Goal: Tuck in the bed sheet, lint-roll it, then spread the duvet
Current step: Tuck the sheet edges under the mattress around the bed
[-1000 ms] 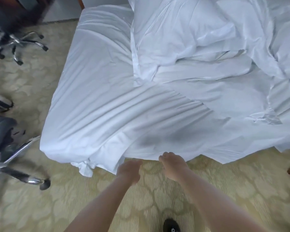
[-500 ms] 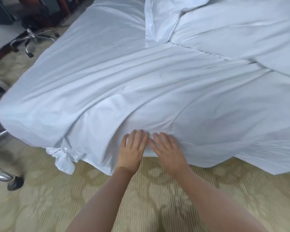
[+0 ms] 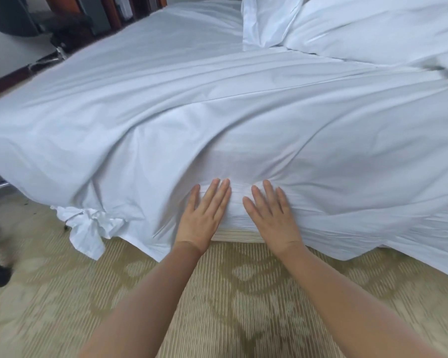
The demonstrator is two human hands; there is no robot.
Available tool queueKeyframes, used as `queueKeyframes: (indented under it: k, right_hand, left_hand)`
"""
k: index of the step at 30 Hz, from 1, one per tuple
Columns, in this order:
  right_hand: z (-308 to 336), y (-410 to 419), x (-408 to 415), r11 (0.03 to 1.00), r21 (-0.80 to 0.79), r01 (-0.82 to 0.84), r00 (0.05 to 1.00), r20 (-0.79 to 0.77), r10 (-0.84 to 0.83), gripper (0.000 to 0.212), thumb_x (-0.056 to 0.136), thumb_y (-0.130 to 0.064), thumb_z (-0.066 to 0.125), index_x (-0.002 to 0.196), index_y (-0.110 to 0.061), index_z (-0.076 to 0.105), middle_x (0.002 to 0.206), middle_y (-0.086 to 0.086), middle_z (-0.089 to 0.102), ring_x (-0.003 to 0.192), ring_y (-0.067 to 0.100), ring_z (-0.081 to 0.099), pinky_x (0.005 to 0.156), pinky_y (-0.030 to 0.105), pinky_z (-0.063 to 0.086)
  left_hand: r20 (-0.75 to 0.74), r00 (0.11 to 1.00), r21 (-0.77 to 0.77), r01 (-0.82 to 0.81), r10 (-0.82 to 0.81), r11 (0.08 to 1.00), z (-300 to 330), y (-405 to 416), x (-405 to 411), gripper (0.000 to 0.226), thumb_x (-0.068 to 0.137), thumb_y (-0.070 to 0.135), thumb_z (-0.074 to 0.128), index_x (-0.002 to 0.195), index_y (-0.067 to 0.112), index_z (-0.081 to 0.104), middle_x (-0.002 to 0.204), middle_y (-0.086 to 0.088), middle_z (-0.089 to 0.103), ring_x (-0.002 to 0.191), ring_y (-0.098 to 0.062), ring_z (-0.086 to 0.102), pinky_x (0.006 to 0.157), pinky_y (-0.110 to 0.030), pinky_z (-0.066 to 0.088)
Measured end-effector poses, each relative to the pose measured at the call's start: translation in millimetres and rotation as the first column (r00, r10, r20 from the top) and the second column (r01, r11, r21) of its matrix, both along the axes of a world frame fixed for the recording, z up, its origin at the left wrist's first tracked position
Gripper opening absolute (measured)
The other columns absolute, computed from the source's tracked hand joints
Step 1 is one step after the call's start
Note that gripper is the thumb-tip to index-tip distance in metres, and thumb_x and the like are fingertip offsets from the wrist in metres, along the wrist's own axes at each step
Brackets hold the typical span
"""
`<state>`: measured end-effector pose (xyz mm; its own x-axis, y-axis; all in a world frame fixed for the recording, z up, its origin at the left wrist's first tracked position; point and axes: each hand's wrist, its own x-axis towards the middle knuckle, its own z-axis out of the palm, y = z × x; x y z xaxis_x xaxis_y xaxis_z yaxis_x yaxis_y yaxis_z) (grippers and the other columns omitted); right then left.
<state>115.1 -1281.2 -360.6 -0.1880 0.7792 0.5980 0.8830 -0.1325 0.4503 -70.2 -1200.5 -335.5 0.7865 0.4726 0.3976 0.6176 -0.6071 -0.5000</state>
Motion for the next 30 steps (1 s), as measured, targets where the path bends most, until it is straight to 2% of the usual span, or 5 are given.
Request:
queueKeyframes:
  k: [7, 14, 21, 24, 30]
  right_hand:
    - [27, -1, -14, 0.991, 0.062, -0.118, 0.986, -0.109, 0.124, 0.031, 0.085, 0.001, 0.038, 0.075, -0.005, 0.067, 0.112, 0.015, 0.059, 0.122, 0.035, 0.044, 0.102, 0.047, 0.032]
    - [28, -33, -13, 0.971, -0.042, -0.235, 0.936, -0.280, 0.215, 0.024, 0.080, 0.005, 0.032, 0.093, 0.000, 0.052, 0.121, 0.025, 0.061, 0.116, 0.037, 0.059, 0.107, 0.046, 0.038]
    - [87, -56, -13, 0.984, -0.128, -0.123, 0.899, -0.435, 0.056, 0.037, 0.061, 0.008, 0.075, 0.078, -0.007, 0.045, 0.048, 0.004, 0.047, 0.038, 0.022, 0.044, 0.047, 0.022, 0.022]
    - [89, -74, -21, 0.921, -0.387, -0.048, 0.912, -0.394, -0.117, 0.018, 0.095, -0.014, 0.044, 0.112, -0.007, 0.044, 0.060, 0.001, 0.056, 0.051, 0.025, 0.054, 0.047, 0.027, 0.031]
    - [90, -102, -29, 0.756, -0.653, -0.044, 0.778, -0.497, -0.385, 0.024, 0.100, -0.031, 0.031, 0.113, -0.013, 0.040, 0.069, -0.004, 0.041, 0.071, 0.024, 0.047, 0.063, 0.031, 0.033]
  left_hand:
    - [0.020, 1.000, -0.012, -0.002, 0.003, 1.000, -1, -1, 0, 0.103, 0.079, 0.018, 0.057, 0.147, -0.001, -0.018, 0.157, -0.010, -0.006, 0.145, -0.032, -0.004, 0.114, -0.053, 0.004]
    - [0.122, 0.992, -0.027, 0.031, -0.028, 0.999, 2, -19, -4, 0.087, 0.084, 0.016, 0.051, 0.151, 0.004, -0.003, 0.158, -0.015, -0.001, 0.145, -0.031, 0.001, 0.115, -0.053, 0.006]
    - [0.280, 0.960, -0.245, 0.095, -0.023, 0.965, 19, -45, 3, 0.051, 0.074, 0.005, 0.029, 0.109, 0.004, 0.066, 0.135, -0.030, 0.049, 0.115, -0.042, 0.057, 0.099, -0.059, 0.040]
    - [0.228, 0.969, -0.316, 0.170, -0.099, 0.934, 26, -56, -1, 0.041, 0.071, 0.003, 0.027, 0.085, 0.004, 0.066, 0.125, -0.029, 0.058, 0.077, -0.033, 0.069, 0.088, -0.053, 0.050]
    - [0.023, 0.964, -0.616, 0.221, -0.263, 0.756, 35, -70, -17, 0.024, 0.087, 0.008, 0.049, 0.109, 0.003, 0.055, 0.156, -0.019, 0.018, 0.096, -0.037, 0.059, 0.084, -0.037, 0.044]
